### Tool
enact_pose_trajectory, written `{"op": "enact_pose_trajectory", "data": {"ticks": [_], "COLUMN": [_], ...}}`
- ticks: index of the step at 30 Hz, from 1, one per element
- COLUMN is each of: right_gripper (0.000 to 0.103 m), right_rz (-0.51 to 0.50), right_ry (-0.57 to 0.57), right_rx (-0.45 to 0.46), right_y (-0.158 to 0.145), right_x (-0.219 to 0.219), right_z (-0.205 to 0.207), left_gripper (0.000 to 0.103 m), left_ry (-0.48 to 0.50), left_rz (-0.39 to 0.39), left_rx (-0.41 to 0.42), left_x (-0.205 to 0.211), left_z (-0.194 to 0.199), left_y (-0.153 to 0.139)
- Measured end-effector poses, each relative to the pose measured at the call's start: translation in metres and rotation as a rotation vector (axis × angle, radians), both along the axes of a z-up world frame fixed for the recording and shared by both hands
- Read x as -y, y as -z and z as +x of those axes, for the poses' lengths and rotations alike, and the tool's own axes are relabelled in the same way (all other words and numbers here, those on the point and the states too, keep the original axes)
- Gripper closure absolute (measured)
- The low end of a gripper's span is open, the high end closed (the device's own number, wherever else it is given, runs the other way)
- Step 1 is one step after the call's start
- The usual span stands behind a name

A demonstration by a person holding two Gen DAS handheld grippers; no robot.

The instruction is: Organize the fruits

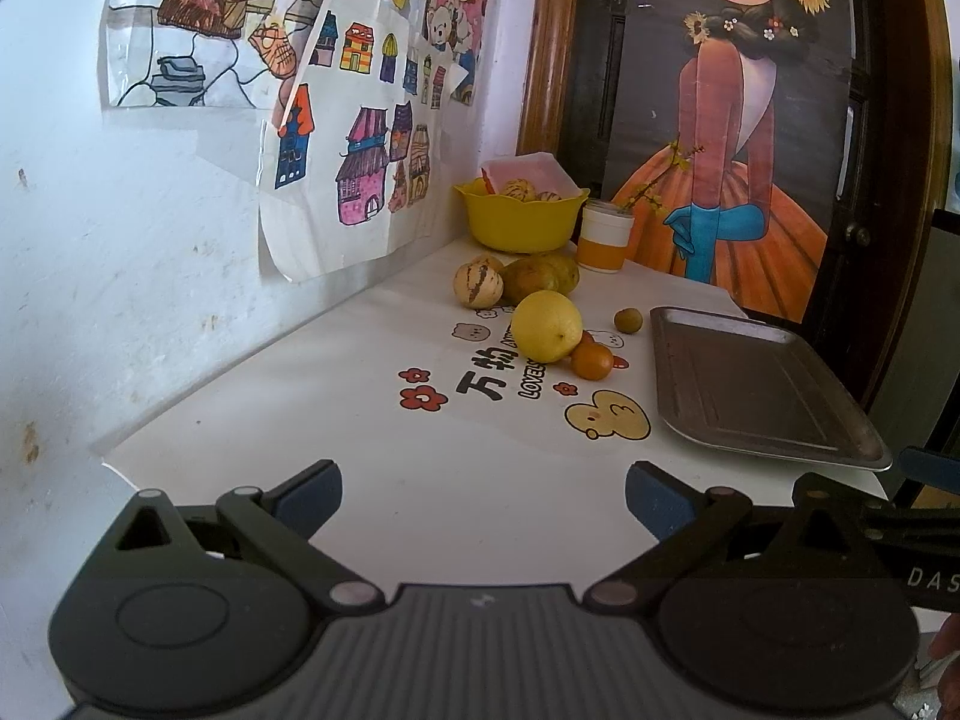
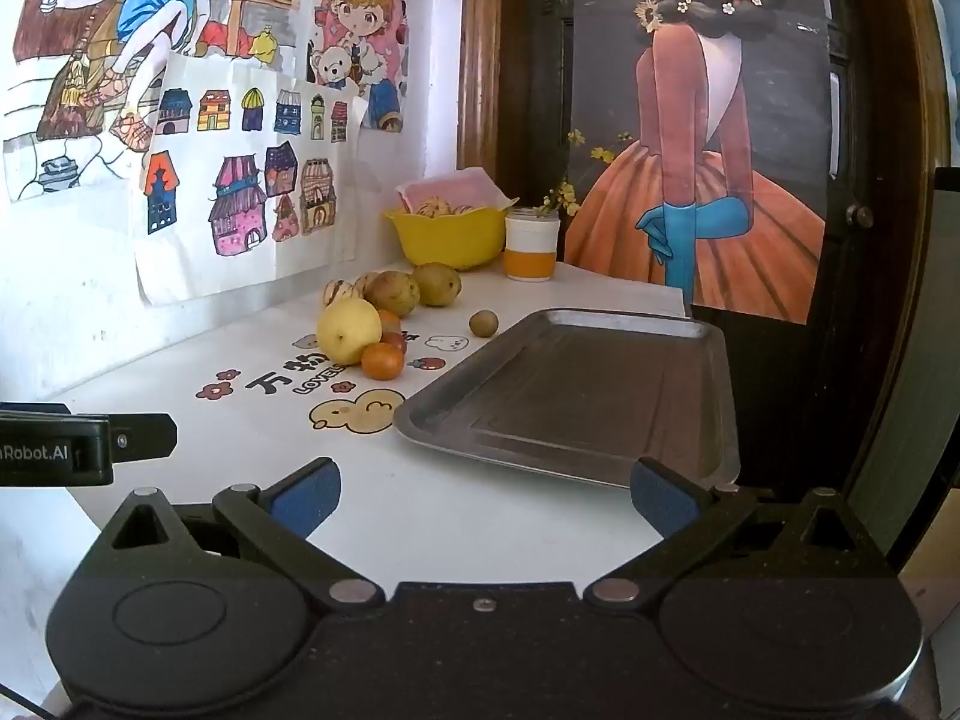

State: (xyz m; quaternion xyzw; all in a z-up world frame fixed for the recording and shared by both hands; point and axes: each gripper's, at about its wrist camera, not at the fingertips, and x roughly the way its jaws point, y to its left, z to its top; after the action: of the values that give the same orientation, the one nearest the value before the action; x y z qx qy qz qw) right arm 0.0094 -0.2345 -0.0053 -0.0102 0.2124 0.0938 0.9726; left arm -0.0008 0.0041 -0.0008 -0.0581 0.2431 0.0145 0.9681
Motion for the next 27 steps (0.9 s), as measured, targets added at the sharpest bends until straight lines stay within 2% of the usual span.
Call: {"op": "enact_pose_trajectory", "data": {"ticks": [3, 8, 14, 21, 27], "right_gripper": [0.001, 0.001, 0.001, 0.001, 0.001], "right_rz": [-0.001, -0.003, -0.002, -0.016, -0.093], "right_ry": [0.0, -0.001, -0.008, -0.016, -0.127], "right_rx": [0.0, -0.001, -0.01, -0.018, 0.03], "right_y": [0.004, -0.005, 0.003, 0.002, -0.019], "right_x": [-0.007, -0.001, -0.002, 0.001, -0.008], "right_z": [0.002, 0.005, 0.001, 0.013, 0.037], "left_gripper": [0.001, 0.001, 0.001, 0.001, 0.001], "left_ry": [0.0, -0.003, -0.005, -0.014, -0.021], "left_rz": [0.0, -0.001, 0.003, 0.013, 0.037], "left_rx": [0.0, -0.004, -0.012, -0.047, -0.055], "left_x": [0.0, -0.003, -0.001, 0.001, -0.008], "left_z": [0.0, 0.0, 0.003, 0.013, 0.033], "left_y": [0.0, 0.001, 0.003, 0.004, -0.012]}}
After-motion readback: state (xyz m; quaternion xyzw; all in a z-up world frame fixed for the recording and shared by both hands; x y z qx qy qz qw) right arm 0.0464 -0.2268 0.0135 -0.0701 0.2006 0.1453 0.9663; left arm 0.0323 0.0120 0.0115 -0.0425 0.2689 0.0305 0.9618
